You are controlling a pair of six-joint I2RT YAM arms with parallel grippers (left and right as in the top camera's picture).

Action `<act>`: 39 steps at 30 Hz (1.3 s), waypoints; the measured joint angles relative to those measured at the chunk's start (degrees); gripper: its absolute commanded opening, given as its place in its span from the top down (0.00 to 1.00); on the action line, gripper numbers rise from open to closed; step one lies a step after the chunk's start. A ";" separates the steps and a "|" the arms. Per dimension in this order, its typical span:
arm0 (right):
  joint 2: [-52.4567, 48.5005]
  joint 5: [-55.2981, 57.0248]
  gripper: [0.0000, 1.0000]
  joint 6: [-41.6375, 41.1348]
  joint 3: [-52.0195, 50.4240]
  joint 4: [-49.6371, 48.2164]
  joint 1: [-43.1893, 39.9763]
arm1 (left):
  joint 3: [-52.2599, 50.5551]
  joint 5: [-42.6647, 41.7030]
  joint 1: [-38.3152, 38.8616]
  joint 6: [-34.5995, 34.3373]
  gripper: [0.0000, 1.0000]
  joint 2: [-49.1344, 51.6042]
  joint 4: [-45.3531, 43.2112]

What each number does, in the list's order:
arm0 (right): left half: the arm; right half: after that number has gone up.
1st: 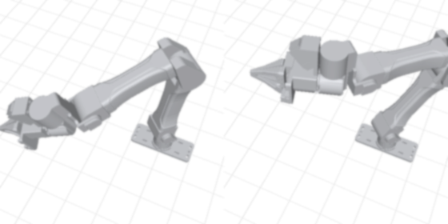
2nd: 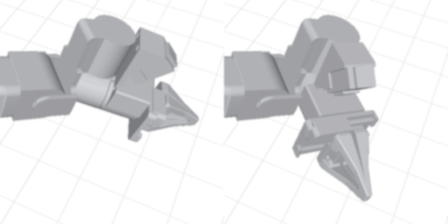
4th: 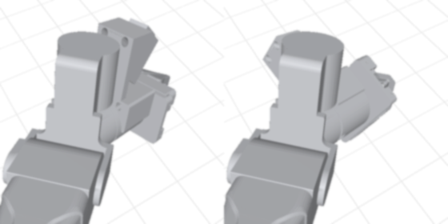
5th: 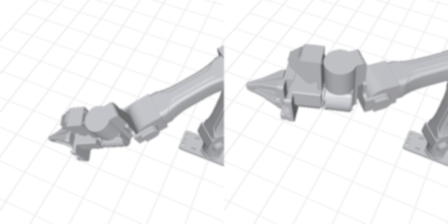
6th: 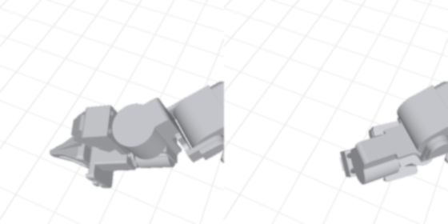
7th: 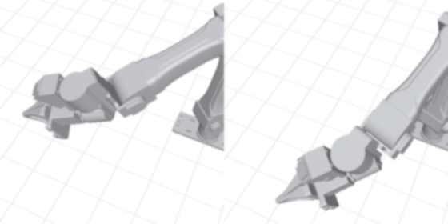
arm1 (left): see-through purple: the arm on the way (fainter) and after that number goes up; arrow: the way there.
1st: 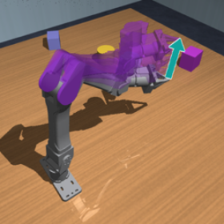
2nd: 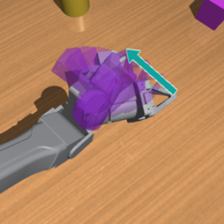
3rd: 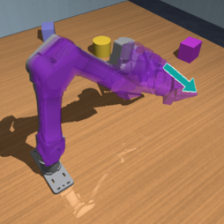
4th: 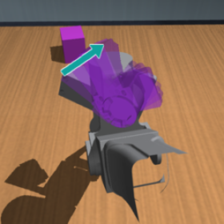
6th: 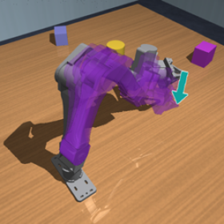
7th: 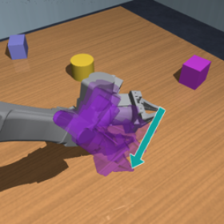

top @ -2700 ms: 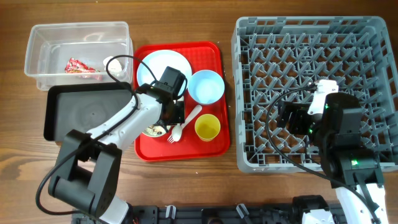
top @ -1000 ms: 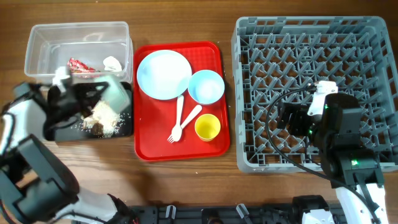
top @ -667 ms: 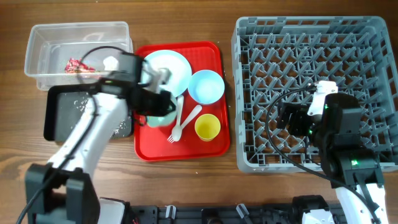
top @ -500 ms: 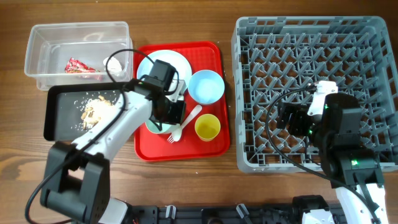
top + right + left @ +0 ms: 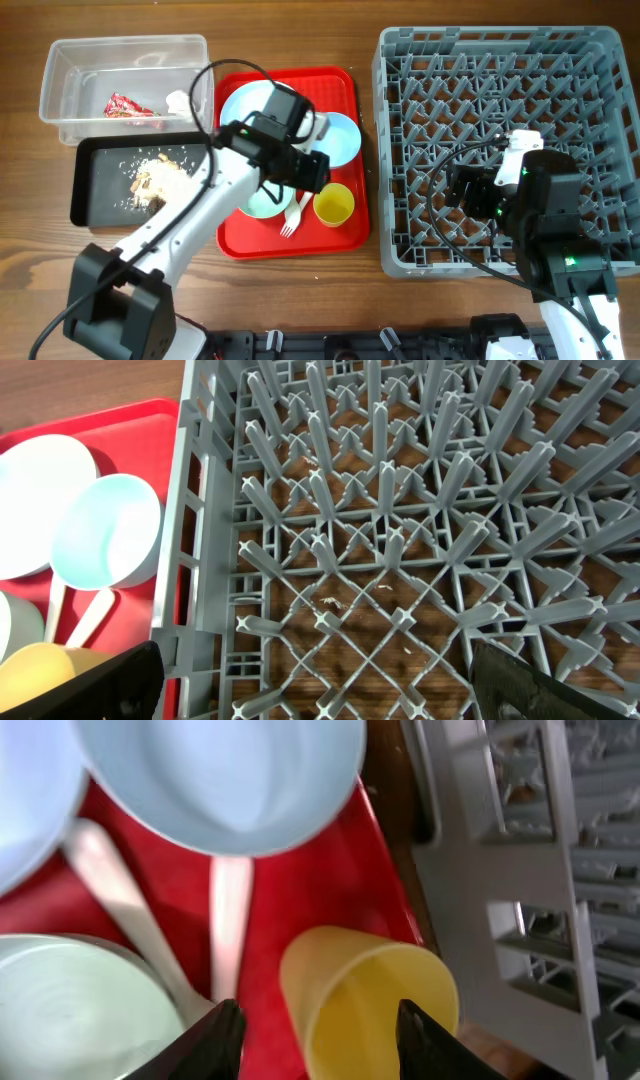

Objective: Sort waste into correct bins and load items into the dishwasher rack
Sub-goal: 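Grasp the yellow cup with the right gripper and lift toward the rack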

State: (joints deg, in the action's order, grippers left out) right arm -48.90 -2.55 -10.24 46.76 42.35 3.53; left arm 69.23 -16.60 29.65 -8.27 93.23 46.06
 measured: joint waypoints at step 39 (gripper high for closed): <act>-21.51 -72.02 0.25 -2.23 0.55 -48.02 0.00 | 0.11 -63.89 -9.99 -25.18 0.96 2.45 -32.22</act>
State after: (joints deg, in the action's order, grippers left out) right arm -70.41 -74.56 -12.47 47.31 -5.67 3.53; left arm 69.34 -80.49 19.66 -33.45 95.68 13.85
